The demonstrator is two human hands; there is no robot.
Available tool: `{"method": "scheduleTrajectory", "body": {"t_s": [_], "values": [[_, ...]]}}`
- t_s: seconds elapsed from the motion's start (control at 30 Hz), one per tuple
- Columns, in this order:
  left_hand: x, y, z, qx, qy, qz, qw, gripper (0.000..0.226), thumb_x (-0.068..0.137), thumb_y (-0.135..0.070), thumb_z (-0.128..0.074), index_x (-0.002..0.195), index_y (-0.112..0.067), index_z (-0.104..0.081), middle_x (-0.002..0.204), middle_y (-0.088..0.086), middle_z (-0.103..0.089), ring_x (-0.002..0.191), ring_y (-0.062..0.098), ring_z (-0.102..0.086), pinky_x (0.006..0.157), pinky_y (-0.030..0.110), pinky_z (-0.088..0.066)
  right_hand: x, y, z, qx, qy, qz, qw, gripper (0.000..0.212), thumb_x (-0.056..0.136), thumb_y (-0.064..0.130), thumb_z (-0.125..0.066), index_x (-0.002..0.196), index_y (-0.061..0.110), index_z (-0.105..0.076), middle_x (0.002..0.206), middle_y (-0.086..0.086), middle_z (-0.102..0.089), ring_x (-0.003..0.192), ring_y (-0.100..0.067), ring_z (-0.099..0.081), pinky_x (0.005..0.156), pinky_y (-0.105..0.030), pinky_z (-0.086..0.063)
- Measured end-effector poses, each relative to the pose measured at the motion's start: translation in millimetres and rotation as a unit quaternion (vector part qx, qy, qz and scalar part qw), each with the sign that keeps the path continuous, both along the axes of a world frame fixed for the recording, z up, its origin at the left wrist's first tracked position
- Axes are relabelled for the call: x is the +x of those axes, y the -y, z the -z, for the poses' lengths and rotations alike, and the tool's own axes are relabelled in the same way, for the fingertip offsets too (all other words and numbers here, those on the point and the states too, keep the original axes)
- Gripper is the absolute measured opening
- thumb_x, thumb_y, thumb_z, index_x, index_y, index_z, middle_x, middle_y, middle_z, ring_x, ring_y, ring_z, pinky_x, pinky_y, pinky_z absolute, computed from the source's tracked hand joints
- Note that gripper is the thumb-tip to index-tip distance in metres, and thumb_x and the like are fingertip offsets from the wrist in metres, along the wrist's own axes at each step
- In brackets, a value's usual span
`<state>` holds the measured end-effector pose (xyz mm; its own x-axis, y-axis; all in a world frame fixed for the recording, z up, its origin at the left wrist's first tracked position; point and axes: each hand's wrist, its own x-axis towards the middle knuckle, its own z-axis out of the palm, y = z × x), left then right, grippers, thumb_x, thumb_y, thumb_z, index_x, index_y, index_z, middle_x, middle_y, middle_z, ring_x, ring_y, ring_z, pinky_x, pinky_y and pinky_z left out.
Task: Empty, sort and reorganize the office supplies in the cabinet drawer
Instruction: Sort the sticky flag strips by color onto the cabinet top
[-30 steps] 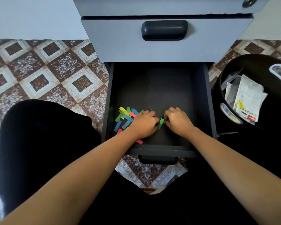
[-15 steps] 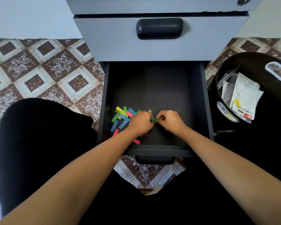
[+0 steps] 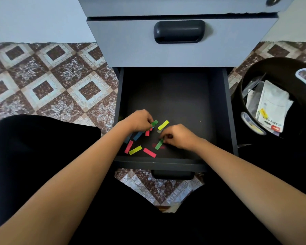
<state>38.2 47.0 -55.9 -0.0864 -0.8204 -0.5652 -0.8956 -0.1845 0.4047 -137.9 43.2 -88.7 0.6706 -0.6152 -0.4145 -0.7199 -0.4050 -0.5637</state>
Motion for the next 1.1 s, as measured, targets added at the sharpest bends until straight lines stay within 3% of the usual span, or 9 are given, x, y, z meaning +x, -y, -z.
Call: {"method": "scheduleTrajectory", "body": {"t_s": [0.17, 0.47, 0.63, 0.67, 0.73, 0.8, 0.93, 1.03, 1.1], "values": [[6.9, -7.1, 8.2, 0.025, 0.034, 0.020, 0.999, 0.021, 0.088, -0.009, -0.054, 0.103, -0.006, -0.069, 0.099, 0.002, -0.060, 0.098, 0.022, -0.058, 0.075, 0.024, -0.041, 8.4, -6.0, 1.9, -0.079, -0.031, -0.091, 0.992, 0.036, 0.091, 0.016, -0.051, 0.125, 0.024, -0.060, 0.116, -0.001, -0.064, 0.111, -0.020, -0.053, 0.086, -0.033, -0.045], [5.2, -13.5, 16.5, -0.007, -0.009, -0.038, 0.999, 0.016, 0.085, -0.006, -0.058, 0.098, -0.010, -0.066, 0.105, 0.008, -0.065, 0.098, 0.021, -0.059, 0.077, 0.023, -0.044, 8.7, -6.8, 8.3, -0.137, -0.064, -0.128, 0.980, 0.028, 0.091, 0.028, -0.056, 0.117, 0.018, -0.060, 0.121, -0.003, -0.050, 0.118, -0.022, -0.043, 0.090, -0.034, -0.039], [1.8, -15.6, 19.4, -0.003, -0.072, -0.122, 0.990, 0.010, 0.083, -0.004, -0.062, 0.092, -0.006, -0.067, 0.088, 0.007, -0.064, 0.084, 0.018, -0.061, 0.077, 0.028, -0.050, 7.7, -7.9, 10.4, -0.113, -0.052, -0.111, 0.986, 0.017, 0.087, 0.021, -0.060, 0.102, 0.015, -0.058, 0.113, -0.002, -0.056, 0.109, -0.020, -0.047, 0.086, -0.033, -0.038], [1.1, -16.0, 20.3, 0.008, -0.088, -0.144, 0.986, 0.006, 0.084, -0.004, -0.062, 0.086, -0.008, -0.065, 0.083, 0.008, -0.063, 0.078, 0.018, -0.062, 0.072, 0.028, -0.051, 6.7, -7.6, 11.2, -0.092, -0.040, -0.094, 0.990, 0.015, 0.086, 0.018, -0.061, 0.100, 0.013, -0.058, 0.108, -0.003, -0.059, 0.103, -0.020, -0.050, 0.084, -0.033, -0.042], [-0.4, -16.4, 22.1, 0.030, -0.119, -0.189, 0.974, 0.016, 0.086, -0.003, -0.060, 0.073, -0.014, -0.058, 0.077, 0.009, -0.063, 0.071, 0.019, -0.061, 0.064, 0.027, -0.050, 3.4, -4.7, 13.4, -0.016, 0.004, -0.017, 1.000, 0.013, 0.084, 0.010, -0.065, 0.096, 0.011, -0.061, 0.096, -0.004, -0.061, 0.090, -0.019, -0.054, 0.082, -0.035, -0.047], [-2.8, -16.8, 23.2, 0.044, -0.149, -0.238, 0.959, 0.021, 0.087, -0.004, -0.058, 0.070, -0.016, -0.056, 0.072, 0.007, -0.062, 0.067, 0.016, -0.061, 0.061, 0.024, -0.050, 0.5, -0.6, 13.4, 0.062, 0.038, 0.092, 0.993, 0.014, 0.082, 0.007, -0.068, 0.095, 0.010, -0.064, 0.086, -0.002, -0.059, 0.080, -0.016, -0.055, 0.077, -0.030, -0.049], [-8.8, -17.4, 20.1, 0.077, -0.231, -0.337, 0.910, 0.017, 0.091, -0.008, -0.057, 0.075, -0.013, -0.056, 0.070, 0.004, -0.062, 0.059, 0.008, -0.061, 0.052, 0.018, -0.050, -0.6, 9.3, 5.8, 0.125, 0.134, 0.279, 0.943, 0.010, 0.082, 0.006, -0.070, 0.090, 0.011, -0.067, 0.068, 0.006, -0.056, 0.061, -0.006, -0.049, 0.057, -0.017, -0.040], [-12.8, -18.2, 15.2, 0.103, -0.308, -0.410, 0.852, 0.005, 0.091, -0.009, -0.058, 0.087, -0.009, -0.060, 0.077, 0.008, -0.066, 0.064, 0.012, -0.066, 0.054, 0.020, -0.054, 0.4, 12.4, -4.0, 0.188, 0.216, 0.364, 0.886, 0.014, 0.083, 0.007, -0.070, 0.096, 0.007, -0.067, 0.073, 0.002, -0.060, 0.062, -0.003, -0.052, 0.053, -0.013, -0.038], [-14.7, -18.5, 12.9, 0.117, -0.352, -0.432, 0.822, 0.005, 0.091, -0.009, -0.058, 0.093, -0.005, -0.062, 0.081, 0.010, -0.069, 0.069, 0.014, -0.068, 0.060, 0.023, -0.057, 2.6, 11.0, -6.6, 0.204, 0.229, 0.370, 0.877, 0.017, 0.083, 0.009, -0.070, 0.100, 0.006, -0.067, 0.077, 0.001, -0.063, 0.066, -0.004, -0.055, 0.055, -0.014, -0.040]]}}
